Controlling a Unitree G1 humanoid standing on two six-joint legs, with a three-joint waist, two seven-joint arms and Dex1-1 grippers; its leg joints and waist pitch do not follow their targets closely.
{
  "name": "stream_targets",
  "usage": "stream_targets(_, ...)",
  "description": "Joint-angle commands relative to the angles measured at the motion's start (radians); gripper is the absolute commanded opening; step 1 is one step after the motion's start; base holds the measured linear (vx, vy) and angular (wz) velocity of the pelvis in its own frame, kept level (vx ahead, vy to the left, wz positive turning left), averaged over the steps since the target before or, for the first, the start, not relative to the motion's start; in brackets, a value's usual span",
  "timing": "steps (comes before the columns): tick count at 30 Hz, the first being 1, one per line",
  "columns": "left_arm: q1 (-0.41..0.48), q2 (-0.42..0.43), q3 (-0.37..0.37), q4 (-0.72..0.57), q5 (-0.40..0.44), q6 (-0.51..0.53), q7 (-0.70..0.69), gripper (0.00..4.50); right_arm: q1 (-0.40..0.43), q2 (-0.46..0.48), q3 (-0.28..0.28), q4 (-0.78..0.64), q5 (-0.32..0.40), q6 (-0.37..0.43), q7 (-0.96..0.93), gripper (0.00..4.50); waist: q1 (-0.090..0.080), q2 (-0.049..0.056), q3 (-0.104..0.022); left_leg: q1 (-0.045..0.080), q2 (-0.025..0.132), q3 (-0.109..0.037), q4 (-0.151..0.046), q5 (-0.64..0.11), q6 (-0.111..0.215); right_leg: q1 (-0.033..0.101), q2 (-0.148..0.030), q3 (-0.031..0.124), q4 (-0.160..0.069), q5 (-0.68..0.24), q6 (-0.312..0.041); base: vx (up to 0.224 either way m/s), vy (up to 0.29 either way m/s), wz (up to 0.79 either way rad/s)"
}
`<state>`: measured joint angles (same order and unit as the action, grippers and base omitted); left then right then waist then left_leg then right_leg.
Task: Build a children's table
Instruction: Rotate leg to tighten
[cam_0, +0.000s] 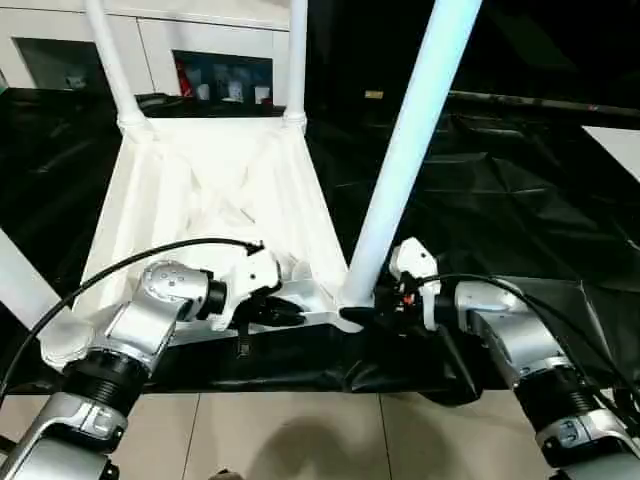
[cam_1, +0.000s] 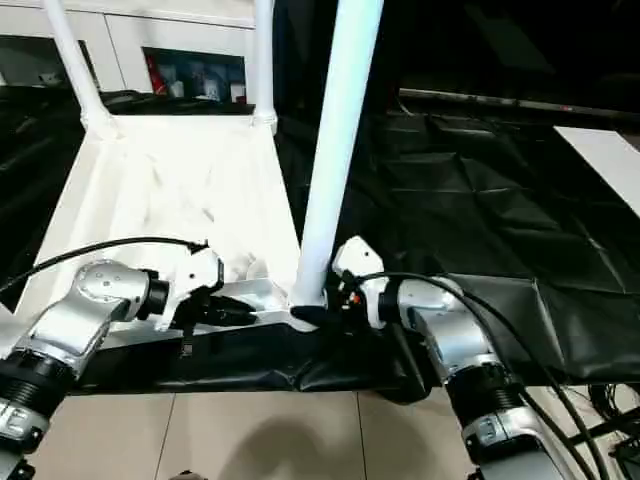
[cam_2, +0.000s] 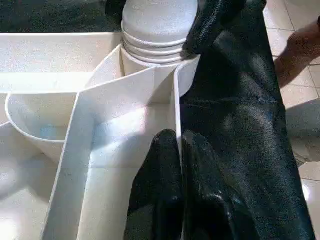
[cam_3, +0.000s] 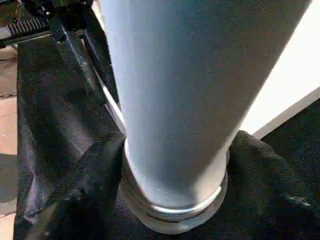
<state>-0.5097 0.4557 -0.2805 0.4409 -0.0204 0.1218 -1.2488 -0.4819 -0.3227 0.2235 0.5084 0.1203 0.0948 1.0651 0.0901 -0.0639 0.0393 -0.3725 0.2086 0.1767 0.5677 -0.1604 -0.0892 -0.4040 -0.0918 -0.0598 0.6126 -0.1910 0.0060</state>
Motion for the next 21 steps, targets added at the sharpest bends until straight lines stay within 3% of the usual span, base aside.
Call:
stream_targets(1, 0.014, -0.019, -0.011, -0.028, -0.036, -0.003, -0.025, 0.00, -0.012, -0.004, 0.004, 0.003, -0.009, 0.000, 0.004, 2.94, -0.003, 0.000, -0.058, 0.014, 0.021, 0.005, -0.057, -0.182, 0.043, 0.048, -0.040, 0.038, -0.057, -0.094, -0.221, 0.000, 0.000, 0.00)
stream_targets(7, 0.019, -0.019, -0.008, -0.034, -0.038, 0.004, -0.021, 0.00, -0.007, 0.001, 0.001, 0.007, -0.009, 0.004, -0.004, 2.74, -0.003, -0.003, -0.057, 0.014, 0.021, 0.006, -0.056, -0.183, 0.044, 0.049, -0.041, 0.038, -0.057, -0.102, -0.219, 0.000, 0.000, 0.00)
stream_targets(12, 0.005, -0.051, 0.008, 0.002, -0.027, -0.003, 0.044, 0.00, 0.007, 0.054, -0.057, 0.035, 0.026, 0.012, -0.101, 2.74, -0.006, -0.002, -0.055, 0.014, 0.021, 0.005, -0.059, -0.204, 0.031, 0.047, -0.041, 0.039, -0.062, -0.136, -0.215, 0.000, 0.000, 0.00)
stream_targets(15, -0.040, -0.119, 0.016, 0.096, 0.022, -0.001, 0.193, 0.00, 0.013, 0.133, -0.118, 0.079, 0.023, 0.005, -0.300, 2.74, -0.008, -0.002, -0.053, 0.017, 0.019, 0.006, -0.060, -0.235, 0.013, 0.043, -0.043, 0.041, -0.070, -0.207, -0.193, 0.000, 0.000, 0.00)
stream_targets(16, -0.054, -0.142, 0.016, 0.122, 0.032, -0.003, 0.228, 0.00, 0.014, 0.160, -0.132, 0.089, 0.016, 0.016, -0.372, 2.73, -0.008, -0.004, -0.052, 0.018, 0.017, 0.002, -0.063, -0.262, -0.009, 0.043, -0.045, 0.040, -0.076, -0.285, -0.169, 0.000, 0.000, 0.00)
stream_targets(17, -0.057, -0.147, 0.016, 0.128, 0.035, -0.003, 0.236, 0.00, 0.014, 0.166, -0.136, 0.092, 0.014, 0.019, -0.389, 2.73, -0.010, -0.004, -0.052, 0.015, 0.017, 0.001, -0.065, -0.259, -0.013, 0.043, -0.046, 0.040, -0.077, -0.298, -0.161, 0.000, 0.000, 0.00)
stream_targets(21, -0.124, -0.273, 0.004, 0.244, 0.085, 0.019, 0.428, 0.00, 0.003, 0.289, -0.180, 0.151, -0.055, 0.070, -0.751, 2.73, -0.012, 0.002, -0.050, 0.018, 0.014, 0.001, -0.067, -0.276, -0.030, 0.035, -0.042, 0.043, -0.086, -0.337, -0.134, 0.000, 0.000, 0.00)
